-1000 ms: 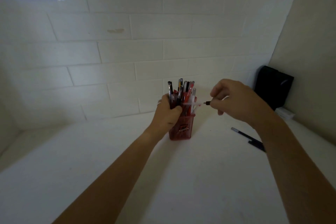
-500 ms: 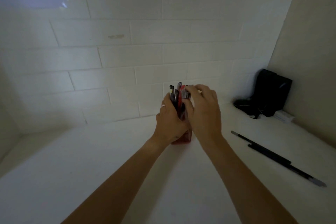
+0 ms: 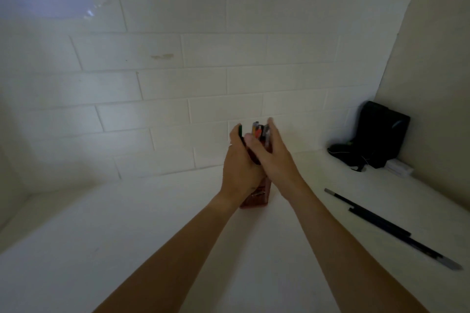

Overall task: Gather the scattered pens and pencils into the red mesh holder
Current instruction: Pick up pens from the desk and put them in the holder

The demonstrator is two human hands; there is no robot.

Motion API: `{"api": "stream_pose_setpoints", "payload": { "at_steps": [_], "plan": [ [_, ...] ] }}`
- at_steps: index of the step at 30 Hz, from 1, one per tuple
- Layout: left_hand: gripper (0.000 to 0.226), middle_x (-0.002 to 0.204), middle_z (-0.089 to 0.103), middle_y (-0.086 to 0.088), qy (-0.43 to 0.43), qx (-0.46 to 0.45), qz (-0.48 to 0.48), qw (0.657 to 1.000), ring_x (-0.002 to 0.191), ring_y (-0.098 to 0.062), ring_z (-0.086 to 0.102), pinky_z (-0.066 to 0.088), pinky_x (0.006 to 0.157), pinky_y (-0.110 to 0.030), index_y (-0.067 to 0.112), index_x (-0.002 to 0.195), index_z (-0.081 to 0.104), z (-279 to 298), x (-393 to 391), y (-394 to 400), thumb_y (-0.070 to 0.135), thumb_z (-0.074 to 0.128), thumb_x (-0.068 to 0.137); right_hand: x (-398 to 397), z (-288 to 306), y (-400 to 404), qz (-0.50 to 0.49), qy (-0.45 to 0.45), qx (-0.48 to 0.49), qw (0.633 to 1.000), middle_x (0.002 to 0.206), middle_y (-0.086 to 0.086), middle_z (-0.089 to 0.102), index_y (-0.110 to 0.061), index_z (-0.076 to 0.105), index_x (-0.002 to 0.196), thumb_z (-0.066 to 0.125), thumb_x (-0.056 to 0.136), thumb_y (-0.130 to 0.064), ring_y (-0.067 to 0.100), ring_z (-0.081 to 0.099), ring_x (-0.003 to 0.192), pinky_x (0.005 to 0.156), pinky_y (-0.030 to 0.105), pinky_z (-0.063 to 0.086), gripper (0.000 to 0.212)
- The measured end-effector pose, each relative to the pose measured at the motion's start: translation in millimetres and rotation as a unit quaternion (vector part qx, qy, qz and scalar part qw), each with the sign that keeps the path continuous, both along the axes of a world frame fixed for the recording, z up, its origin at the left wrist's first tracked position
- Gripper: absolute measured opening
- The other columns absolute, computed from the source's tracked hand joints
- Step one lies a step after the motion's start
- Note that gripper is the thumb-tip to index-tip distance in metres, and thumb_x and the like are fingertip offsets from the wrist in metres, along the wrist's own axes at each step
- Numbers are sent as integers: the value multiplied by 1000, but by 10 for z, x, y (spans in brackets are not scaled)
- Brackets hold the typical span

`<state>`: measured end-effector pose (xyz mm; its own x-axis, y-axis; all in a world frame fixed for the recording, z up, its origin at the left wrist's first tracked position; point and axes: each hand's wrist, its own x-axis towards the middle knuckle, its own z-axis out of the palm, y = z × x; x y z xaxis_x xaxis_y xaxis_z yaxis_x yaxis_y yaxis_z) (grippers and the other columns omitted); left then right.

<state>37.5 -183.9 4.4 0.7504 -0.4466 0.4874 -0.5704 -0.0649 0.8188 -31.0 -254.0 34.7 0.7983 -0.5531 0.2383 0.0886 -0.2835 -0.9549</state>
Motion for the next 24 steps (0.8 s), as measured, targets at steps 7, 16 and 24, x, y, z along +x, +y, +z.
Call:
{"api": "stream_pose_setpoints", "payload": {
  "at_steps": [7,16,24],
  "plan": [
    [81,118,66,1,-3,-62,-28,998,108,-12,67,58,90,-36,17,146,24,-99,48,42,25,74,83,74,-105,45,-22,-52,-69,996,101,-13,69,-28,48,119,62,97,-42,-3,67,88,71,11,51,30],
    [76,122,61,0,-3,-3,-37,999,111,-16,65,58,90,-45,26,141,34,-146,91,50,22,76,77,-151,-100,-63,52,53,-96,993,138,-11,58,-39,26,150,58,91,-62,8,58,124,99,27,48,72],
    [110,157,19,-16,-68,106,72,989,139,-37,38,42,110,-53,7,158,5,-312,-295,172,49,67,78,-997,-621,-746,-172,167,-251,938,112,7,69,-14,68,121,61,100,-20,23,66,101,86,23,44,23]
  ]
}}
